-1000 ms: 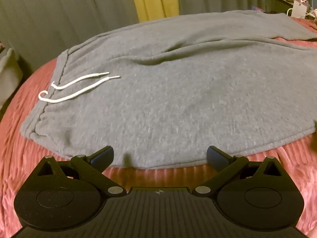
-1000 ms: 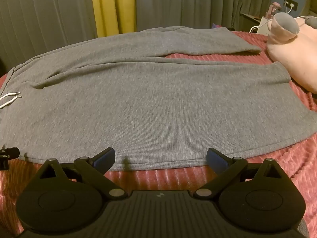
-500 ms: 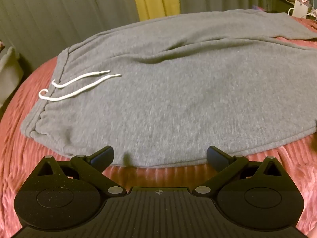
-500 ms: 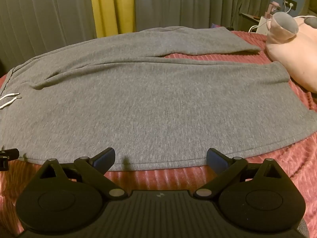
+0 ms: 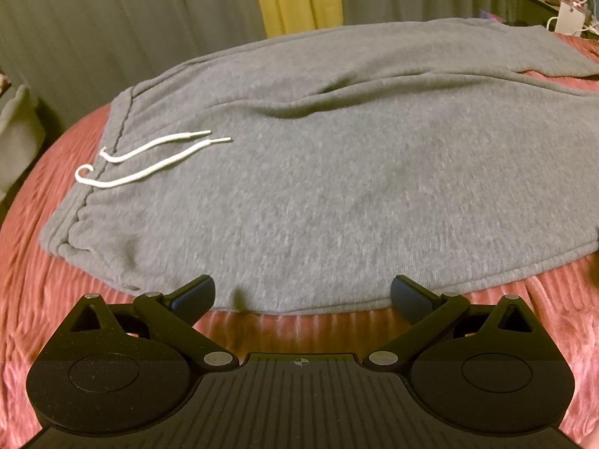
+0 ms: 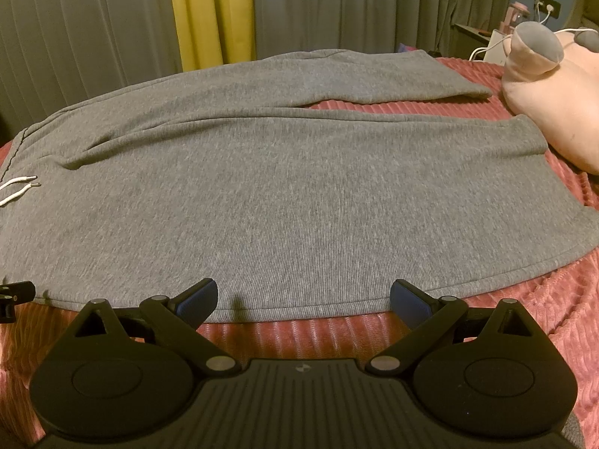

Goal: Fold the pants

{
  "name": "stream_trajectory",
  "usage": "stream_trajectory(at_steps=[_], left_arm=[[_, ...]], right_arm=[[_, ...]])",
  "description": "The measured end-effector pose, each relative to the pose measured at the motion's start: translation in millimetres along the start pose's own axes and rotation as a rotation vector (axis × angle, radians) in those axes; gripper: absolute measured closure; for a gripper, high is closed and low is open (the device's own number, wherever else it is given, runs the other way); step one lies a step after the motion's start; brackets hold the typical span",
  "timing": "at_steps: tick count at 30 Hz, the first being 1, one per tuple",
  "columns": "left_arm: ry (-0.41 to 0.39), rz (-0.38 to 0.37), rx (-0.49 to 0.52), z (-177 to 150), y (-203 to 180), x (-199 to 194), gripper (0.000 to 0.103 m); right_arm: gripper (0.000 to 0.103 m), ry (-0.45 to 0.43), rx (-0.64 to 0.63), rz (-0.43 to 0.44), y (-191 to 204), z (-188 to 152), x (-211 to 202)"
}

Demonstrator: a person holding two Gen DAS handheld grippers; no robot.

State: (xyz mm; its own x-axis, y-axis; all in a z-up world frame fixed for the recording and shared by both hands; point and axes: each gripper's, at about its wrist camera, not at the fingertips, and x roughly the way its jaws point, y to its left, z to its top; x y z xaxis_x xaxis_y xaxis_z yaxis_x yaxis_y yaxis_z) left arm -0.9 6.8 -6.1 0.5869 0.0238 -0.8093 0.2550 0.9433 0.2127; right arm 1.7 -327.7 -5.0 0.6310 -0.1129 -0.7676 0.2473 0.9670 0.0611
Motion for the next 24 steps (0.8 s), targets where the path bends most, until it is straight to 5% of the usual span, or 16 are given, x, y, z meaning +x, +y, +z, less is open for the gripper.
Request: stream_trajectory(at_steps=[24], left_arm=[[0.022,0.011,-0.012,0.9,2.5,1.5,0.000]], right_arm=[[0.004,-0.001,0.006,0.004,-0.9,0.0,0.9]])
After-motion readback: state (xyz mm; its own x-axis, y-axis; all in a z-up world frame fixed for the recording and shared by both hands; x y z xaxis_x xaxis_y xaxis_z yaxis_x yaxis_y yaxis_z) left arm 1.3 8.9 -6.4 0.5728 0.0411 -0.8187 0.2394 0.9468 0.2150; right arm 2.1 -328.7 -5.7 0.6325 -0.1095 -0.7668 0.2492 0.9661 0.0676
